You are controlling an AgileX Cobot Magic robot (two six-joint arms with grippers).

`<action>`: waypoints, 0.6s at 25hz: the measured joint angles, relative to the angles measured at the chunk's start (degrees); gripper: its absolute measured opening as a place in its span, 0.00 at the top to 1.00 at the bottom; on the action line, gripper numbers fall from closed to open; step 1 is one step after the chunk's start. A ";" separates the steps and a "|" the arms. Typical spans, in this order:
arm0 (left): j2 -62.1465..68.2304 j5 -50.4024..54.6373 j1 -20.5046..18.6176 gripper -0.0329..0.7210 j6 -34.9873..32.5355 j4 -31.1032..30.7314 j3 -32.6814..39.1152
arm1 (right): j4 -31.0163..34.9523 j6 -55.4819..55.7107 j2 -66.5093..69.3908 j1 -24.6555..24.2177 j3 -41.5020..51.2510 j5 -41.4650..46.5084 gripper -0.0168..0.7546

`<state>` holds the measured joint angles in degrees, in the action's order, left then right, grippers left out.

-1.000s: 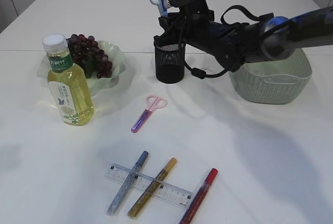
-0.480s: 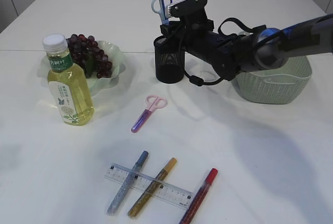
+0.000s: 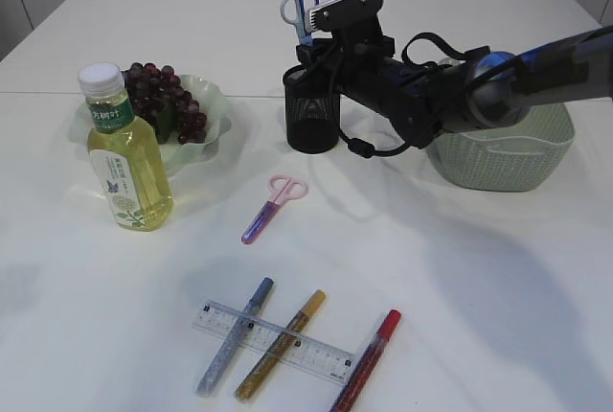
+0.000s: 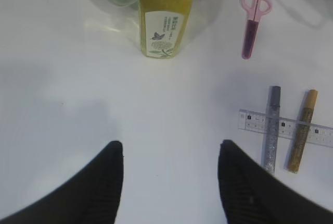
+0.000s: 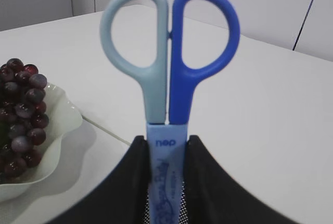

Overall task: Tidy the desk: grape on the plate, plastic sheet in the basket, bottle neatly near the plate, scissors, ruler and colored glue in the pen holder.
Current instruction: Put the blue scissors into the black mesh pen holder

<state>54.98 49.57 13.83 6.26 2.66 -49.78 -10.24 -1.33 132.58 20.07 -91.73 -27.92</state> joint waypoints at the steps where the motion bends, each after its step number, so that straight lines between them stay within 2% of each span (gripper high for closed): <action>1: 0.00 0.00 0.00 0.39 0.00 0.00 0.00 | 0.12 -0.12 0.00 0.00 0.00 0.00 0.76; 15: 0.00 -2.31 0.00 0.39 0.00 0.00 0.00 | 0.21 -0.90 1.12 0.00 0.00 0.00 0.76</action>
<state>54.98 47.26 13.83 6.26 2.66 -49.78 -10.03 -2.23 133.69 20.07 -91.73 -27.92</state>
